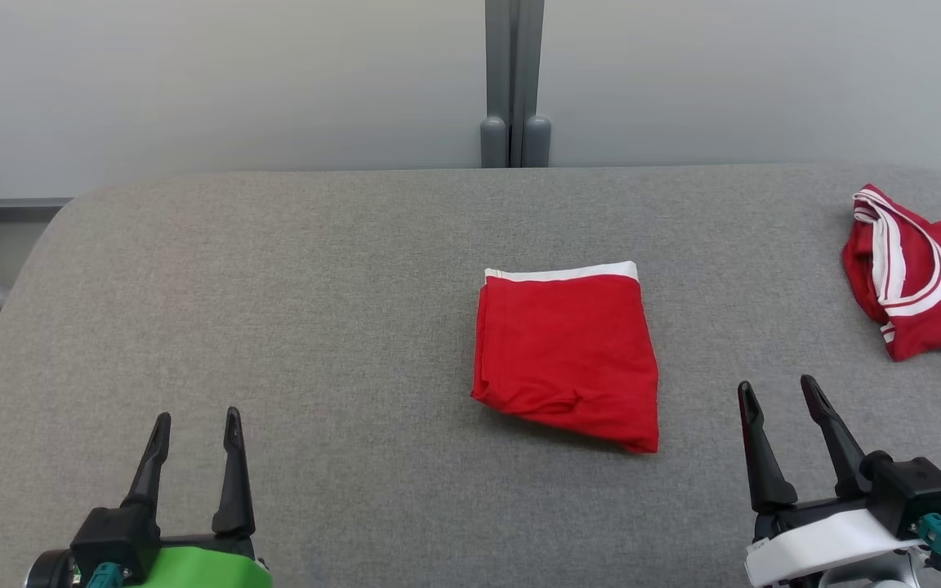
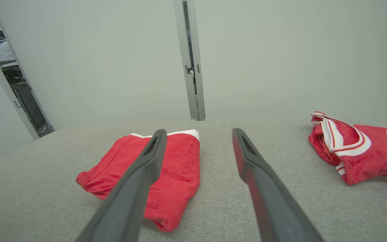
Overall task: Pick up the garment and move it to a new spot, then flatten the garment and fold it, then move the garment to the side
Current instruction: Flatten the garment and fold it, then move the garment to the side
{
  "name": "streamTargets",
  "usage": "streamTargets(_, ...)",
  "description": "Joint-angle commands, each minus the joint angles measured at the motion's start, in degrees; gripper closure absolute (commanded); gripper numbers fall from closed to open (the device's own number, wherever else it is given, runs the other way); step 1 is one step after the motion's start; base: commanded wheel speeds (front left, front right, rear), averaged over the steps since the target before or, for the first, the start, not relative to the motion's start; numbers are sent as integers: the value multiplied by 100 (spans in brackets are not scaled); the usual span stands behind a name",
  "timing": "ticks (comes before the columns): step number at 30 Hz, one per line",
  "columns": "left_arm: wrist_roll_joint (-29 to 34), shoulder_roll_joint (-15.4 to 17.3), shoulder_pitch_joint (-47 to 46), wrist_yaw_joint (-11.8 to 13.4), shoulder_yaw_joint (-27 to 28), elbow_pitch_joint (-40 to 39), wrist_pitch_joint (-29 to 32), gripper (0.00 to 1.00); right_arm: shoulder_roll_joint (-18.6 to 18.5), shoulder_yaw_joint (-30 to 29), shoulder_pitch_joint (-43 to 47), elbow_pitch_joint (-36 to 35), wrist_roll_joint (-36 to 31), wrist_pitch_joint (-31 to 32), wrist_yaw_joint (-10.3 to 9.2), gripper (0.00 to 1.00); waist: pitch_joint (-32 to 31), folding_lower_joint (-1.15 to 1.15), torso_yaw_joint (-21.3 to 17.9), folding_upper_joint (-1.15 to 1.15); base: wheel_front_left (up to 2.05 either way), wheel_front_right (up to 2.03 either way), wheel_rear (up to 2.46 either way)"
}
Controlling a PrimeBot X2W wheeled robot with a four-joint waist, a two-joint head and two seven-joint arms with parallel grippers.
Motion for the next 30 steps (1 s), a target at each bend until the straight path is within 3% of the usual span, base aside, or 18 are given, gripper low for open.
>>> streamTargets(1,17,55,71,-48,-46,-37,2,0,18,-12,90,-24,-42,-12,-4,0,-11,0,26,0,0,0,0)
streamTargets(30,-136,194,160,160,-169,-491,775,0,95,-102,104,-195,-276,456,-4,0,-60,0,111,0,0,0,0)
